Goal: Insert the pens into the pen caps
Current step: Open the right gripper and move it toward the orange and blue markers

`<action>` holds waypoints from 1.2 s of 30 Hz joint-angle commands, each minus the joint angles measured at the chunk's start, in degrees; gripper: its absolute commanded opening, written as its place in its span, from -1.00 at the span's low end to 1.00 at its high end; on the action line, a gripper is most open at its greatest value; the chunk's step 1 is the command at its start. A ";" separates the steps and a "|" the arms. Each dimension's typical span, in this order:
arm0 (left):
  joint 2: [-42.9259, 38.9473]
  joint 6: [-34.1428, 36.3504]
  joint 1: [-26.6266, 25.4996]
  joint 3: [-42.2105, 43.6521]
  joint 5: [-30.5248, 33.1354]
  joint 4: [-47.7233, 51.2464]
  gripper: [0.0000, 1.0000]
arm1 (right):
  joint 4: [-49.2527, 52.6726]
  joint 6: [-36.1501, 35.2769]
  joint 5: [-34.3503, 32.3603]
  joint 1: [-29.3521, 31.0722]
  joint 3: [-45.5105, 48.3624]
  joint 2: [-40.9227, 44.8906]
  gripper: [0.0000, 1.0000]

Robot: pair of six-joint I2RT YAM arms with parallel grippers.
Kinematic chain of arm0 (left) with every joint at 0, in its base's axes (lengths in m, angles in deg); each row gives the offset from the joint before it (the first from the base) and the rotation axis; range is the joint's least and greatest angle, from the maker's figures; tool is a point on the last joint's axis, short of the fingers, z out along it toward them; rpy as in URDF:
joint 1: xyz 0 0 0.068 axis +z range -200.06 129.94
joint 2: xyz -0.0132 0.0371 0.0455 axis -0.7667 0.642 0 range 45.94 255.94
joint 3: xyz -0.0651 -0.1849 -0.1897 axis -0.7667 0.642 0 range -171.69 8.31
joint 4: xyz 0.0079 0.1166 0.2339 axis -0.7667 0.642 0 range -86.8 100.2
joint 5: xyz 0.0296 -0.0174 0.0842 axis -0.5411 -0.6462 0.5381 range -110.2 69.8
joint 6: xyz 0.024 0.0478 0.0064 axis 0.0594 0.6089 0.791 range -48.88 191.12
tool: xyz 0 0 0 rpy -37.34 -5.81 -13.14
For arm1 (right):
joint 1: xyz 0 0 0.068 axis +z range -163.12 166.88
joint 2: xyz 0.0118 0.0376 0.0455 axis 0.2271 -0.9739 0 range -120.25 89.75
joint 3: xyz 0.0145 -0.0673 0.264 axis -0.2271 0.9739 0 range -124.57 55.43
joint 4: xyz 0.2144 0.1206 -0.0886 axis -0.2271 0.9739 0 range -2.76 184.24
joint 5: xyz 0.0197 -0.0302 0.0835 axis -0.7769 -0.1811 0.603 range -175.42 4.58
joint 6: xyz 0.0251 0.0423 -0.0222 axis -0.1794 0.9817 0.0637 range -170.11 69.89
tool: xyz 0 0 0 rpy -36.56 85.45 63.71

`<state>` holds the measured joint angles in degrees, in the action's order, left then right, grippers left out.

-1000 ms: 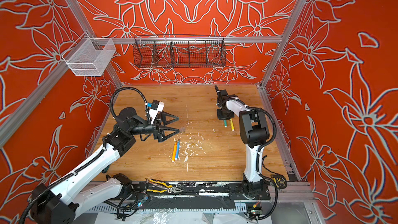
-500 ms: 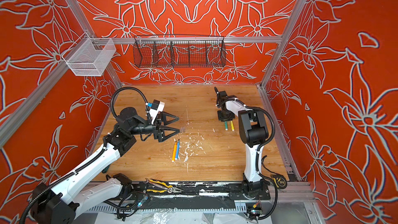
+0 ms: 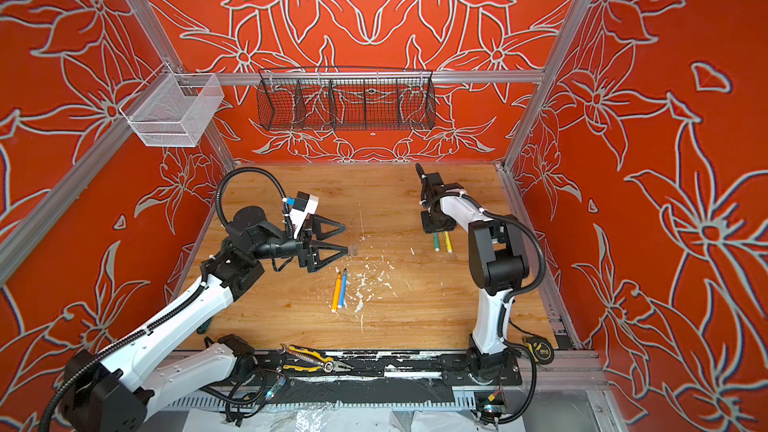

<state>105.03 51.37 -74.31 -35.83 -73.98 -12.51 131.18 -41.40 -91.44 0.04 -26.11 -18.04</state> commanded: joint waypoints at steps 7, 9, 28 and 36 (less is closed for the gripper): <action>2.39 0.59 0.25 -2.78 2.52 5.39 0.95 | -4.50 -2.67 2.69 6.02 9.14 14.51 0.48; 2.59 0.61 0.26 -3.09 2.67 6.14 0.94 | -5.25 -2.46 2.79 7.55 10.52 16.80 0.50; 1.36 18.08 0.26 -16.37 21.41 51.87 0.95 | -13.48 5.22 7.79 23.08 20.63 22.88 0.56; -2.01 18.93 0.26 -13.34 33.46 54.52 0.94 | -19.47 17.73 4.58 34.90 21.88 18.10 0.52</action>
<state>104.70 67.89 -74.31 -48.88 -46.31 38.46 114.94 -29.93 -85.14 32.24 -4.36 2.31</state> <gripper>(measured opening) 0.971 0.763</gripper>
